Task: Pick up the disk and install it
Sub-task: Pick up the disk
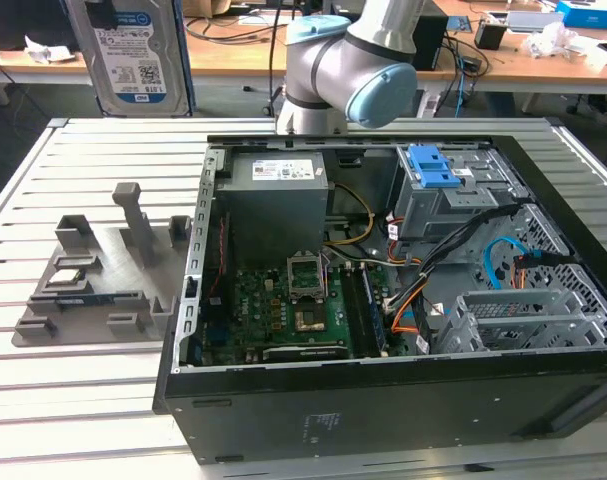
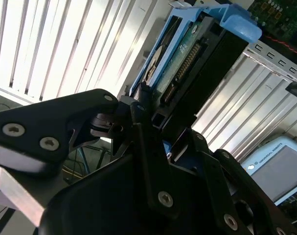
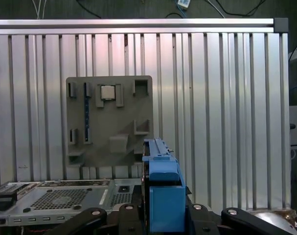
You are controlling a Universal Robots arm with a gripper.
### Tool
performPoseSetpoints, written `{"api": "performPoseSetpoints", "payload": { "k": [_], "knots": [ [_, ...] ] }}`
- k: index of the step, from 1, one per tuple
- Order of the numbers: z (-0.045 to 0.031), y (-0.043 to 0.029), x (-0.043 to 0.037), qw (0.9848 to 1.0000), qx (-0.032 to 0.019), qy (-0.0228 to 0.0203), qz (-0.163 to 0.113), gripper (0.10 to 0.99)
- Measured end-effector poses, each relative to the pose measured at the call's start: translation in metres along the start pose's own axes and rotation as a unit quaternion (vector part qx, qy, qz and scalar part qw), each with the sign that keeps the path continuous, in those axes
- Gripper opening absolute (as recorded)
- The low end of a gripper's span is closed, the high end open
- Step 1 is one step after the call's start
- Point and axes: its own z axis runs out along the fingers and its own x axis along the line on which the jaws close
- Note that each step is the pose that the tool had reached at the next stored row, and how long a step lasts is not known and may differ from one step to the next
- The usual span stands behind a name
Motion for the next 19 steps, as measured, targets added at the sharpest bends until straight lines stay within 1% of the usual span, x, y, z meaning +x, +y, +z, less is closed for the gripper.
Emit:
{"api": "performPoseSetpoints", "payload": {
  "k": [1,4,11,14,15,16,18,19],
  "knots": [
    [0.0000,-0.0049,-0.0001,1.0000,0.0000,0.0001,0.000,0.365],
    [-0.0002,-0.0162,-0.0005,1.0000,-0.0001,0.0002,0.000,0.365],
    [-0.0003,-0.0377,-0.0011,1.0000,-0.0001,0.0003,0.000,0.365],
    [-0.0004,-0.0486,-0.0014,1.0000,0.0000,0.0003,0.000,0.365],
    [-0.0005,-0.0526,-0.0015,1.0000,0.0000,0.0004,0.000,0.365],
    [-0.0005,-0.0581,-0.0017,1.0000,0.0000,0.0004,0.000,0.365],
    [-0.0005,-0.0649,-0.0019,1.0000,0.0000,0.0003,0.000,0.365],
    [-0.0005,-0.0702,-0.0020,1.0000,0.0000,0.0003,0.000,0.365]
  ]
}}
